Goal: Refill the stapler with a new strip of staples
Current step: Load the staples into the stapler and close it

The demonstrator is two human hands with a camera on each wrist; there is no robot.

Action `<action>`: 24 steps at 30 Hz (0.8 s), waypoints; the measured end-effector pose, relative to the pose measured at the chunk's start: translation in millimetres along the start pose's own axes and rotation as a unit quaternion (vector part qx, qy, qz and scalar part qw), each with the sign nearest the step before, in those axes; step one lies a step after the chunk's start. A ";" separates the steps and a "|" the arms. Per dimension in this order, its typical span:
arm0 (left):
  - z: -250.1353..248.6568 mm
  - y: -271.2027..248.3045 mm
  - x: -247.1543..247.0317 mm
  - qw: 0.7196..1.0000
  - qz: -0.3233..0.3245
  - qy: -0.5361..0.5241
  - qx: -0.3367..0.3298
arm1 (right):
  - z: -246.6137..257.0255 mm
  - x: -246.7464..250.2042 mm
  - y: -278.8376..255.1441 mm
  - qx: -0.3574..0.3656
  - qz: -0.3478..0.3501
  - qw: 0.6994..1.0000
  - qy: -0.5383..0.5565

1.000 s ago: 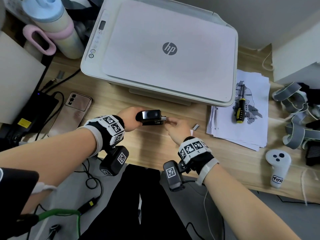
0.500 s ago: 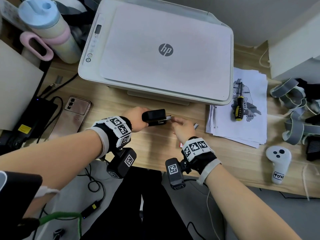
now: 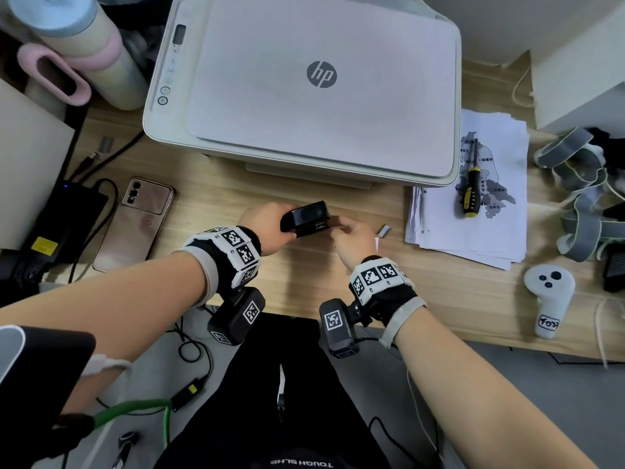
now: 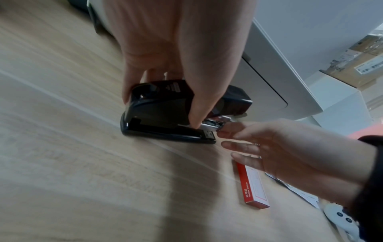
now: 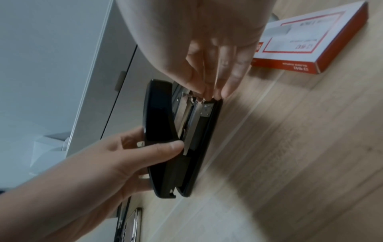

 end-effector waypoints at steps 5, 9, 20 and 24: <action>0.8 1.0 -2.4 1.000 0.007 -0.028 0.002 | 8.8 4.3 3.2 0.043 0.005 0.998 -0.051; 0.8 3.8 -3.7 1.000 0.020 -0.008 -0.005 | 12.3 4.8 2.1 0.059 0.035 0.995 -0.078; -43.3 42.5 -18.4 0.972 0.224 0.027 -0.067 | -3.9 7.8 8.0 0.001 0.020 0.998 0.060; -48.1 50.5 -26.3 0.958 0.263 0.075 -0.093 | -4.1 9.7 7.1 0.001 0.023 0.997 0.071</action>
Point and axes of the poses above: each hand's wrist, its own y-axis towards the middle knuckle, its own x-axis out of the back of the hand, z = x × y, the point moved 7 cm from there along y, towards the middle knuckle, and after that the axes turned 8 degrees about -y, right-handed, at the moved point
